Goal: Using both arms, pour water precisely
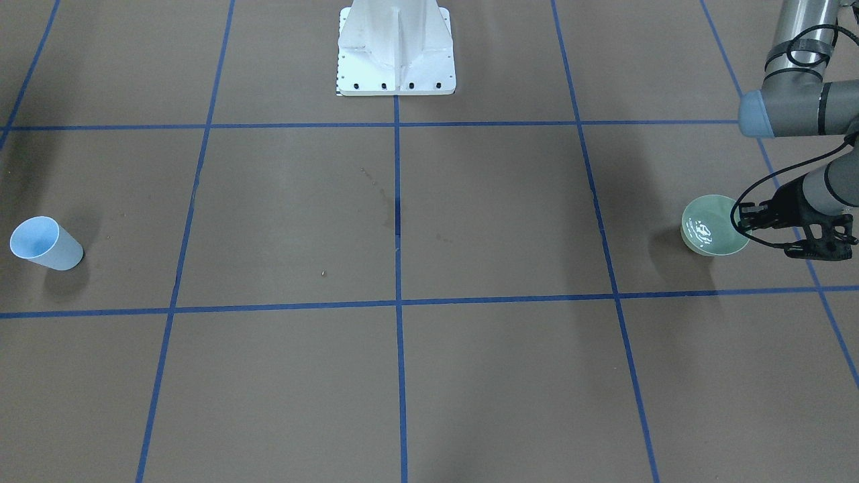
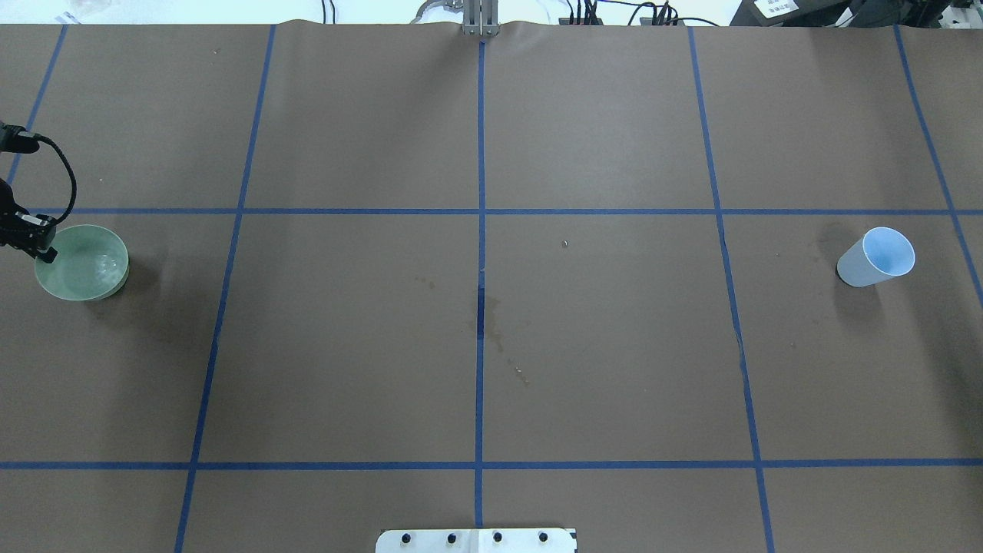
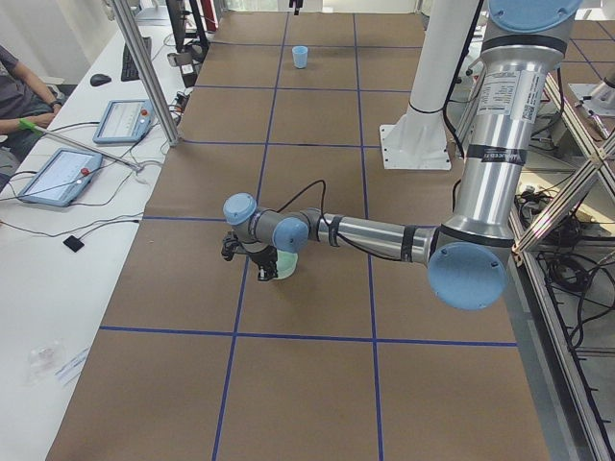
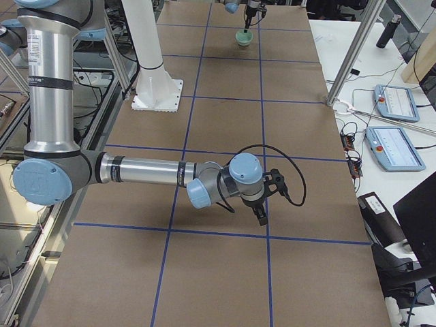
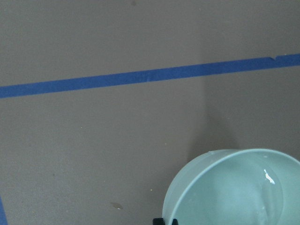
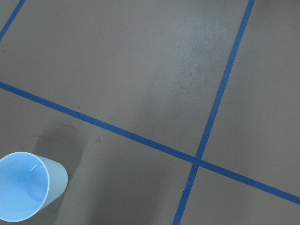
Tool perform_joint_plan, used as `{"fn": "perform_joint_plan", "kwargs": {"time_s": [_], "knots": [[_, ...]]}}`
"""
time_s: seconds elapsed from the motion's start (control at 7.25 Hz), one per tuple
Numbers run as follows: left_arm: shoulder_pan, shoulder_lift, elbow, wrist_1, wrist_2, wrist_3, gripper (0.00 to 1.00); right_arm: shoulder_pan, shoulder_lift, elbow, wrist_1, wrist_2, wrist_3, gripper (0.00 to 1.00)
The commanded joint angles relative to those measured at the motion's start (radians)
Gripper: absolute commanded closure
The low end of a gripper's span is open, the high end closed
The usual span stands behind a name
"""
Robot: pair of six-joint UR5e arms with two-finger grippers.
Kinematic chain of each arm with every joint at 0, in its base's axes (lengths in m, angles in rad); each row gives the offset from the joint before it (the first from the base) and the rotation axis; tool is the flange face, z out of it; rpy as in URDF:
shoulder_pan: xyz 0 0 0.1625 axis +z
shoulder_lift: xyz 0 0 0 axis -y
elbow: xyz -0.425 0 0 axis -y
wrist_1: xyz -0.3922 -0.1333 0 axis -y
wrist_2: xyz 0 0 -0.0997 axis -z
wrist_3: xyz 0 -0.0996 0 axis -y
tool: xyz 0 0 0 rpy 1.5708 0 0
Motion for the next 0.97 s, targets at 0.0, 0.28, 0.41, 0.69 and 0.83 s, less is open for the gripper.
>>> {"fn": "perform_joint_plan", "kwargs": {"time_s": [0.0, 0.28, 0.41, 0.69, 0.83], "knots": [[-0.030, 0.000, -0.025, 0.000, -0.017, 0.000, 0.00, 0.000, -0.002, 0.000, 0.000, -0.002, 0.002, 0.01], [-0.103, 0.049, -0.138, 0.006, -0.048, 0.000, 0.00, 0.000, -0.002, 0.001, -0.043, 0.000, 0.012, 0.01], [-0.172, 0.060, -0.173, 0.008, -0.046, 0.053, 0.00, 0.000, 0.009, 0.001, -0.058, 0.006, 0.012, 0.01], [-0.301, 0.063, -0.142, 0.018, -0.037, 0.277, 0.00, 0.000, 0.062, 0.009, -0.183, 0.023, 0.011, 0.01], [-0.349, 0.063, -0.081, 0.018, -0.037, 0.360, 0.00, -0.003, 0.084, 0.010, -0.239, 0.023, 0.008, 0.01]]}}
